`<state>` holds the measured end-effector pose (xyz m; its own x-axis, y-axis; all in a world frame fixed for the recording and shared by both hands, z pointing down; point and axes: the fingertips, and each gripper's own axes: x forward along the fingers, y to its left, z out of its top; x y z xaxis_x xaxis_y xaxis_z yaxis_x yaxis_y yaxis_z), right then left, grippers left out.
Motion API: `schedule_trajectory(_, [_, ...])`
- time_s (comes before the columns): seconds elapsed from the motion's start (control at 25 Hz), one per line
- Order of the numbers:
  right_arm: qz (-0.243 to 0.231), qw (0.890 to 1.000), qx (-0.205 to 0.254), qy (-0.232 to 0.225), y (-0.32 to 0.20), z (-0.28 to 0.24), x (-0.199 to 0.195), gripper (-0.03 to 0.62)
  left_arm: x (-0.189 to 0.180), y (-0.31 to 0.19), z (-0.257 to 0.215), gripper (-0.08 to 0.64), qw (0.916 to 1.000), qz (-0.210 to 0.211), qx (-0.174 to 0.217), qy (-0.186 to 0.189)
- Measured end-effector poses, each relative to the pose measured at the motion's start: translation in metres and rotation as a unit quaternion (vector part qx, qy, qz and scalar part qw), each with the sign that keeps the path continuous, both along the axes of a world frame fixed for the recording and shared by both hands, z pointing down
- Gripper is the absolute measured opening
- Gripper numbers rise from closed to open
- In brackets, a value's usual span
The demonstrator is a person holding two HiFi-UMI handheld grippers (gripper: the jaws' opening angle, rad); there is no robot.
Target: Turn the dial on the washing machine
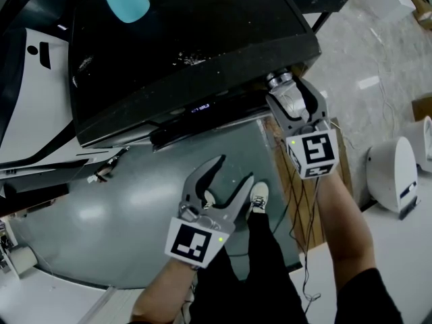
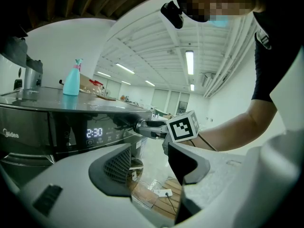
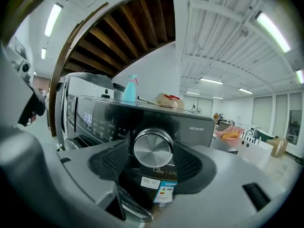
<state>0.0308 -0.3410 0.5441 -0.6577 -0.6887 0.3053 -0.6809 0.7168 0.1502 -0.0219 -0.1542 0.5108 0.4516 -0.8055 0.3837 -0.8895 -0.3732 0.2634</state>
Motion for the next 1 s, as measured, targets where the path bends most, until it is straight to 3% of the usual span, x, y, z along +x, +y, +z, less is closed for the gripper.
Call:
schedule_trajectory(0.76, [-0.015, 0.996, 0.05, 0.072, 0.006, 0.001, -0.003, 0.301, -0.003, -0.014, -0.003, 0.224, 0.9998, 0.005, 0.013, -0.013])
schedule_trajectory(1.0, [-0.012, 0.996, 0.052, 0.076, 0.004, 0.001, -0.004, 0.299, -0.008, -0.027, -0.007, 0.224, 0.9994, 0.006, 0.023, -0.026])
